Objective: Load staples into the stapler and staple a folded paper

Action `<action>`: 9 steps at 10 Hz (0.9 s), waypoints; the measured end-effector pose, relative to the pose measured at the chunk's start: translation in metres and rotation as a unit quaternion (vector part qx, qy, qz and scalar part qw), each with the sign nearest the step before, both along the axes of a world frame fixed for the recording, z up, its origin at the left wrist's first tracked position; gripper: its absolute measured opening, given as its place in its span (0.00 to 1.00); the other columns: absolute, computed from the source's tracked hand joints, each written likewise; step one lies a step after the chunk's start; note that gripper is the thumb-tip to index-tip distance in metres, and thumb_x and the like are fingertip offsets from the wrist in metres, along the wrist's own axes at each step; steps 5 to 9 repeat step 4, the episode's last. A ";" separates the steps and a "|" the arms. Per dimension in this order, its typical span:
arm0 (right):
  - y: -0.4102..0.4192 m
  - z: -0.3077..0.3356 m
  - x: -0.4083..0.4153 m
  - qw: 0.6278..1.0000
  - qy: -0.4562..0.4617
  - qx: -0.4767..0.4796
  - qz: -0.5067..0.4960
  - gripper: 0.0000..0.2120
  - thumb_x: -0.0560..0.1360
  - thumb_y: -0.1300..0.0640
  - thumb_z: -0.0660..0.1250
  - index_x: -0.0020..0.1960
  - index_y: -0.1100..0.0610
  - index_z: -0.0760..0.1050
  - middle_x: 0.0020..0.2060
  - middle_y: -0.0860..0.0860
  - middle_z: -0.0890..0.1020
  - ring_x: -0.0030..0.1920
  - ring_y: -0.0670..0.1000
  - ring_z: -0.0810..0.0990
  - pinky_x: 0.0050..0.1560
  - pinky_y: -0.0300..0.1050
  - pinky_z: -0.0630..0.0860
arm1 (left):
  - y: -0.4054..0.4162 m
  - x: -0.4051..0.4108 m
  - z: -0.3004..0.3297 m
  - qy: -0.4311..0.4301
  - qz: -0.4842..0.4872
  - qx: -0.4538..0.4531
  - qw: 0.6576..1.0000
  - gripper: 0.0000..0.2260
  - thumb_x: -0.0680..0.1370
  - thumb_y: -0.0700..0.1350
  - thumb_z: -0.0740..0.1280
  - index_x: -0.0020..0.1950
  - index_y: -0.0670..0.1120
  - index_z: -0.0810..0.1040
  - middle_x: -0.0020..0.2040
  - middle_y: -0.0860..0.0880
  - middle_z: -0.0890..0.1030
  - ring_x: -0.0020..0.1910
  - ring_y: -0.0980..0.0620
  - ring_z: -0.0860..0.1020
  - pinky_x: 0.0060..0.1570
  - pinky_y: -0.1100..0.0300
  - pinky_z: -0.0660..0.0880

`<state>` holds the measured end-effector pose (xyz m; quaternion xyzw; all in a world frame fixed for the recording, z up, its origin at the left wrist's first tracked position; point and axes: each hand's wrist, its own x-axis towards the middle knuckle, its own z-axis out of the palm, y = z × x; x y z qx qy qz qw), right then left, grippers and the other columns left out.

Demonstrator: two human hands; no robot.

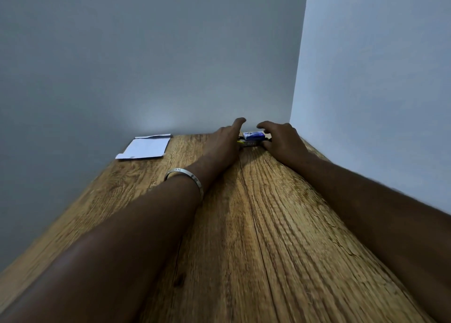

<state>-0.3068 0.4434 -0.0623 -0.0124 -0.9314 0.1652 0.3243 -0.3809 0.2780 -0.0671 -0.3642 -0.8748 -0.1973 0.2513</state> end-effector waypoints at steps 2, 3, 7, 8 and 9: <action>-0.012 0.004 0.008 0.999 -0.015 0.000 -0.038 0.34 0.72 0.56 0.69 0.75 0.55 0.61 0.54 0.61 0.83 0.49 0.60 0.82 0.47 0.52 0.80 | -0.003 0.017 0.004 0.038 0.018 0.028 0.999 0.23 0.78 0.45 0.68 0.72 0.46 0.65 0.64 0.41 0.72 0.57 0.43 0.76 0.47 0.52 0.75; -0.016 0.007 0.018 0.996 -0.020 -0.019 -0.083 0.32 0.75 0.55 0.66 0.75 0.56 0.56 0.56 0.61 0.81 0.50 0.60 0.81 0.44 0.52 0.79 | -0.014 0.030 0.006 0.045 0.048 0.032 0.997 0.14 0.80 0.45 0.64 0.64 0.43 0.69 0.58 0.42 0.73 0.52 0.44 0.76 0.44 0.52 0.75; -0.019 0.004 0.038 0.992 -0.042 -0.024 -0.114 0.29 0.78 0.55 0.63 0.75 0.59 0.56 0.57 0.62 0.80 0.51 0.61 0.81 0.45 0.52 0.78 | -0.030 0.049 0.001 0.055 0.057 0.014 0.997 0.11 0.81 0.43 0.61 0.62 0.40 0.71 0.58 0.40 0.74 0.53 0.43 0.75 0.49 0.51 0.75; -0.019 0.004 0.038 0.992 -0.042 -0.024 -0.114 0.29 0.78 0.55 0.63 0.75 0.59 0.56 0.57 0.62 0.80 0.51 0.61 0.81 0.45 0.52 0.78 | -0.030 0.049 0.001 0.055 0.057 0.014 0.997 0.11 0.81 0.43 0.61 0.62 0.40 0.71 0.58 0.40 0.74 0.53 0.43 0.75 0.49 0.51 0.75; -0.019 0.004 0.038 0.992 -0.042 -0.024 -0.114 0.29 0.78 0.55 0.63 0.75 0.59 0.56 0.57 0.62 0.80 0.51 0.61 0.81 0.45 0.52 0.78 | -0.030 0.049 0.001 0.055 0.057 0.014 0.997 0.11 0.81 0.43 0.61 0.62 0.40 0.71 0.58 0.40 0.74 0.53 0.43 0.75 0.49 0.51 0.75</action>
